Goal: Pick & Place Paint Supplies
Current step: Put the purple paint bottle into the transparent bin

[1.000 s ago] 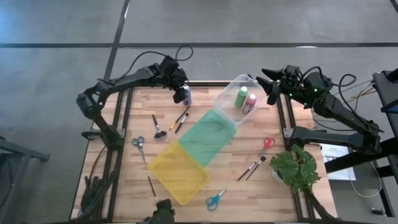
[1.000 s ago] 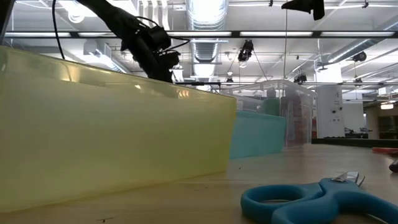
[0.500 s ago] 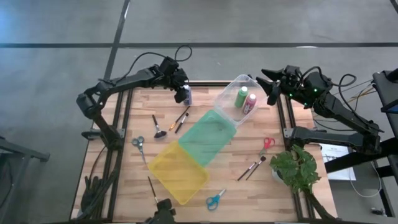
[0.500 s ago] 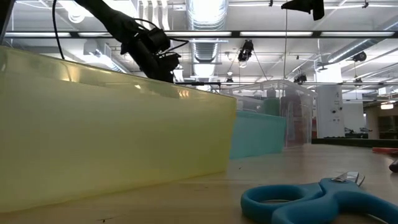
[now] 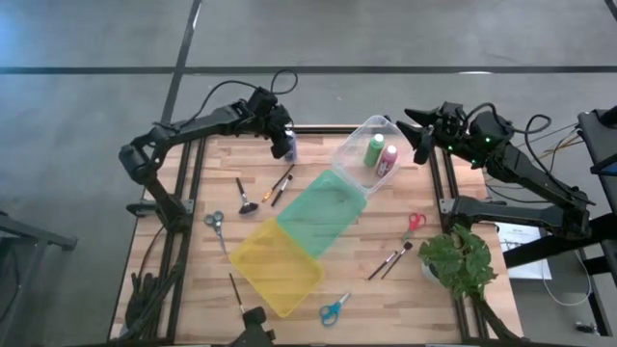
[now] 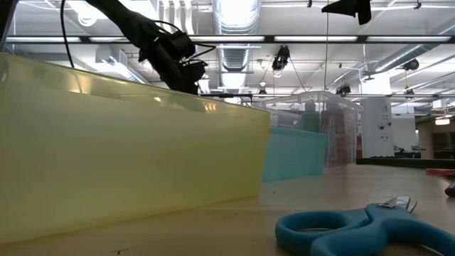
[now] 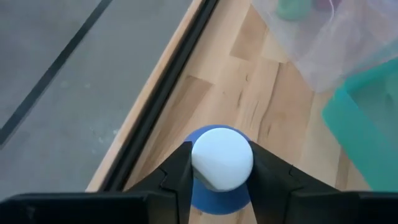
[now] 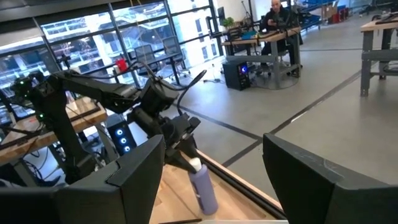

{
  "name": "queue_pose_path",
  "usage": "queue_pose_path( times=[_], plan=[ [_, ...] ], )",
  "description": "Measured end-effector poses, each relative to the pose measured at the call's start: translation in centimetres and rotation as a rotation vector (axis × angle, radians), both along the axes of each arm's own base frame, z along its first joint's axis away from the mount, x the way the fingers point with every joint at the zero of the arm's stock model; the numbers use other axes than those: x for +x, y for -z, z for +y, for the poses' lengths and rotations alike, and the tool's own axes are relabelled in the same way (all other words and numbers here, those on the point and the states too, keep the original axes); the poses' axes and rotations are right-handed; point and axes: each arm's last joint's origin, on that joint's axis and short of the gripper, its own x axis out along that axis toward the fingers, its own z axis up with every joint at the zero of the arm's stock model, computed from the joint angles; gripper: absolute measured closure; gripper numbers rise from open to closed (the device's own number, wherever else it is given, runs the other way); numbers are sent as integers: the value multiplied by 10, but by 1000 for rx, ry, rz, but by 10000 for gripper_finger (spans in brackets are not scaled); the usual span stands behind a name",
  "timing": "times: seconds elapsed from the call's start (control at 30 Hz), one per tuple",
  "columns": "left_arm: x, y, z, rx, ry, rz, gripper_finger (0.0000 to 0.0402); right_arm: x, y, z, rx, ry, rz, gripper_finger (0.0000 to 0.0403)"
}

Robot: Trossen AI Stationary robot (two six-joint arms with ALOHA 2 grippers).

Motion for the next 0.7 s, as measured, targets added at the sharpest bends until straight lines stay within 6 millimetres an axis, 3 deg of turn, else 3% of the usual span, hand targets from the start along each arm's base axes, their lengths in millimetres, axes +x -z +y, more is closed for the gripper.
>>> queue_pose_path(
  times=[0.1,0.17,0.37,0.5,0.6,0.7],
  plan=[
    [1,-17,1,26,-6,-40,284,0,0,0,2,-1,-2,139],
    [1,-39,1,56,-13,-86,284,0,0,0,8,-1,-6,139],
    [9,-129,-15,163,60,-220,284,0,0,0,20,0,-14,139],
    [25,-177,-28,210,127,-309,284,0,0,0,22,0,-12,139],
    [40,-196,-31,201,148,-319,284,0,0,0,25,0,-13,139],
    [58,-202,-30,186,160,-298,284,0,1,0,28,0,-10,139]
  ],
)
